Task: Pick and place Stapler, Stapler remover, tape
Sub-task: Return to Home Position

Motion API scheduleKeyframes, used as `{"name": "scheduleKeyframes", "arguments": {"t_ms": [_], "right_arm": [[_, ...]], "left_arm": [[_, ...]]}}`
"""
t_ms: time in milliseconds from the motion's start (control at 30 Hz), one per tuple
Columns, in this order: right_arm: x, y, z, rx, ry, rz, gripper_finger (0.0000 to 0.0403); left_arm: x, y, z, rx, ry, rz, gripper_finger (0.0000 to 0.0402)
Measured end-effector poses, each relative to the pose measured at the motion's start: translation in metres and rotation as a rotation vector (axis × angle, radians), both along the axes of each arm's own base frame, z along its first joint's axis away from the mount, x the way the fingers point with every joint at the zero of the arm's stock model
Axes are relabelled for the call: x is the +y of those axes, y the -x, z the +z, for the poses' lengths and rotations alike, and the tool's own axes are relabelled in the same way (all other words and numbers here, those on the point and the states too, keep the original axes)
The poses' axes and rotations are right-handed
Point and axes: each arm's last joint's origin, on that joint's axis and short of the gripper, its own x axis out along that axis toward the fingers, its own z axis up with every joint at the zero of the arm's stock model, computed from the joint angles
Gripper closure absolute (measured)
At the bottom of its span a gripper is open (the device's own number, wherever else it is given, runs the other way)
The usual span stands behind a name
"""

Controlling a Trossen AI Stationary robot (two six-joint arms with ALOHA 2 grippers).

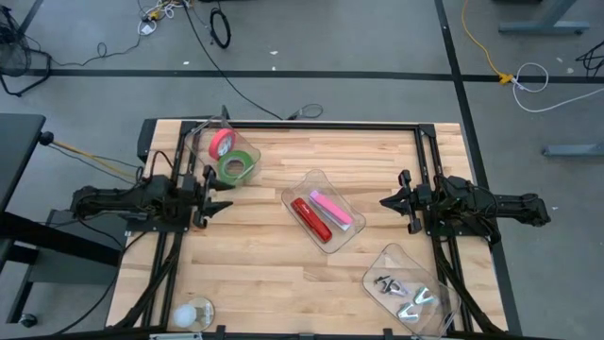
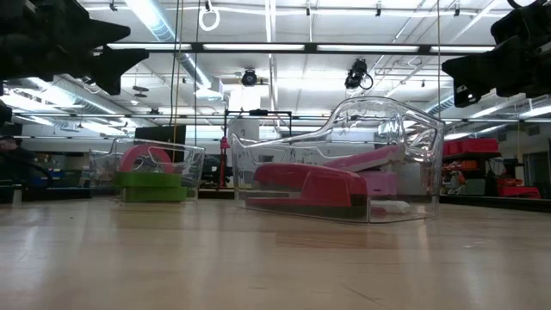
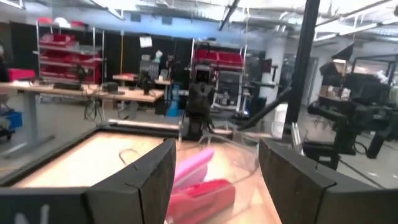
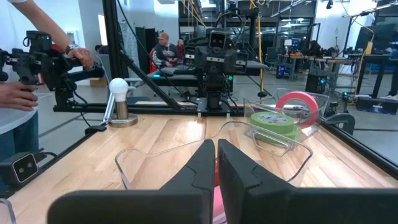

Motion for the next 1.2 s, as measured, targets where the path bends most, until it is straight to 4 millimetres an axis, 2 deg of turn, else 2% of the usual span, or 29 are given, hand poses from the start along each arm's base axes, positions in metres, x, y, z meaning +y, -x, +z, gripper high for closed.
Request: {"name": "scheduleKeyframes", "arguments": {"t_ms": [600, 1200], "right_arm": [[0.0, 0.0, 0.0, 0.0, 0.0, 0.0, 0.038], [0.0, 0.0, 0.0, 0.0, 0.0, 0.0, 0.038]], "left_arm": [[0.0, -0.002, -0.014, 0.148, 0.061, -0.019, 0.017], [0.0, -0.002, -0.013, 0.135, 0.031, -0.016, 0.017]]}}
